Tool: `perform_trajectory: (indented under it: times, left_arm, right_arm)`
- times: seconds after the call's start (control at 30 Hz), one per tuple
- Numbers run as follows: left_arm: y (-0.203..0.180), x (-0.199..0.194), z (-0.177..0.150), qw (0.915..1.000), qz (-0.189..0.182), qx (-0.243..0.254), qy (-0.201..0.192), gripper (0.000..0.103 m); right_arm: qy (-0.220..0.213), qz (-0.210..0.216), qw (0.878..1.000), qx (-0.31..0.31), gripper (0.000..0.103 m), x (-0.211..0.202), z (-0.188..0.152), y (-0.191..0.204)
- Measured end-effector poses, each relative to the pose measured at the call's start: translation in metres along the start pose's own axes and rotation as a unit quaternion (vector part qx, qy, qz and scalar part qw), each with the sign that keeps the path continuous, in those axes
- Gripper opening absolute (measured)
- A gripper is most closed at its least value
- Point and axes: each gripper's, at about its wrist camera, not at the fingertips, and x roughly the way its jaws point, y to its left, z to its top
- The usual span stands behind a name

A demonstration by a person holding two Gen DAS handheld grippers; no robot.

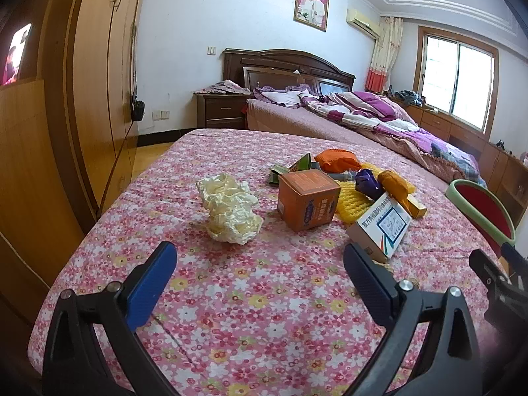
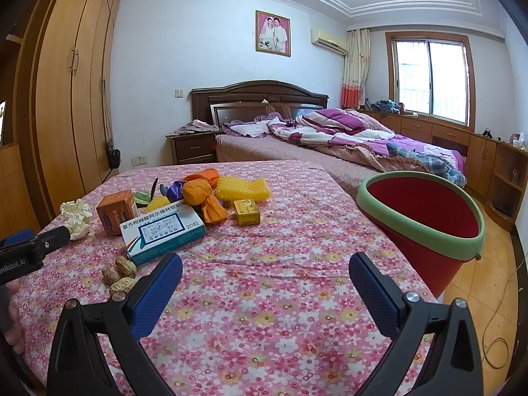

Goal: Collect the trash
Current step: 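Grasp the crumpled cream plastic bag with the left tool while the right tool grasps the small yellow box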

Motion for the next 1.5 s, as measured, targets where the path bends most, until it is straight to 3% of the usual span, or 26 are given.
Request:
perform_trajectory:
  times: [0.33,0.5,0.6,0.7,0.93,1.07,1.37,1.5]
  left_arm:
    - [0.012,0.012,0.022,0.9994,0.009,0.018,0.026,0.099]
    - [0.014,0.034,0.032,0.9975,-0.009,0.021,0.066,0.087]
    - [0.017,0.047,0.034,0.9956,-0.02,0.01,0.091,0.086]
    - [0.02,0.061,0.035,0.994,-0.009,0.001,0.109,0.084]
    - [0.038,0.093,0.032,0.9852,-0.02,-0.054,0.162,0.051]
    - [0.038,0.092,0.036,0.9861,-0.03,-0.048,0.157,0.036]
    - [0.037,0.091,0.073,0.9904,-0.05,-0.039,0.123,0.034]
    - [0.037,0.098,0.088,0.9918,-0.066,-0.04,0.102,0.034]
  right_arm:
    - [0.043,0.031,0.998,0.024,0.103,0.008,0.015,-0.011]
    - [0.066,0.047,0.996,0.034,0.103,0.018,0.036,-0.018]
    - [0.081,0.043,0.995,0.026,0.103,0.027,0.042,-0.015]
    - [0.093,0.052,0.994,0.018,0.103,0.033,0.044,-0.01]
    - [0.118,0.071,0.99,0.017,0.103,0.053,0.047,-0.002]
    - [0.141,0.084,0.986,0.02,0.103,0.066,0.05,0.002]
    - [0.154,0.071,0.985,0.028,0.103,0.089,0.068,-0.001]
    - [0.166,0.052,0.984,0.037,0.094,0.105,0.071,-0.004]
